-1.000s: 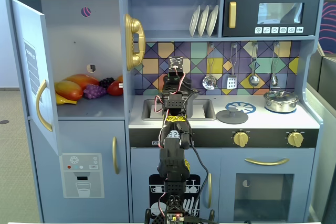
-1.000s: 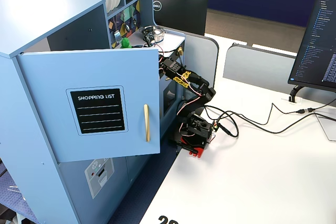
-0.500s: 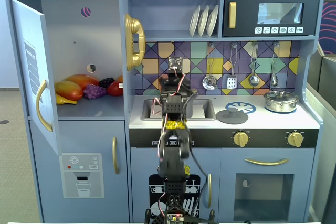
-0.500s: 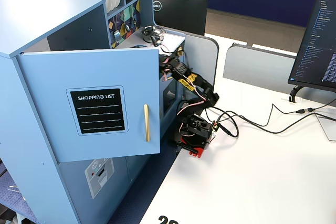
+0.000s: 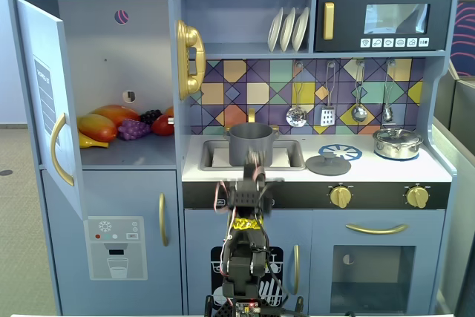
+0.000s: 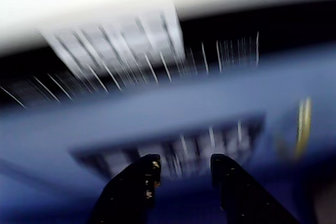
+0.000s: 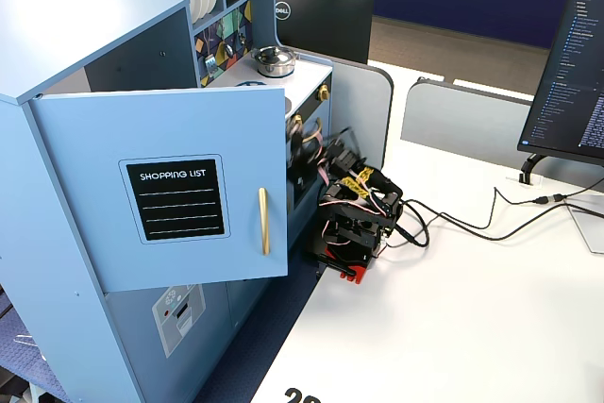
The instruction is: Pick up the green pineapple from the left cabinet and place it in the gray recipient
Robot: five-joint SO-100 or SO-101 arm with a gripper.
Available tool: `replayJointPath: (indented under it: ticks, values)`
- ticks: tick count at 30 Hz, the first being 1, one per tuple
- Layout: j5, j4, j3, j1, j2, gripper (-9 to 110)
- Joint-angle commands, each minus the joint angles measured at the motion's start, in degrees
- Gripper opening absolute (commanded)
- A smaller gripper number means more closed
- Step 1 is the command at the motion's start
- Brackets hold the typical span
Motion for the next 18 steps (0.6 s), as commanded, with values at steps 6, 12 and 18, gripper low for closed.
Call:
replayJointPath:
  ticks: [6, 12, 18]
  values:
    - [0.2, 3.3, 18.5, -4.1, 1.5, 0]
    - [-1.6, 22.2, 18.5, -5.6, 9.3, 2]
    - [-0.6, 26.5, 18.5, -5.1, 9.3, 5]
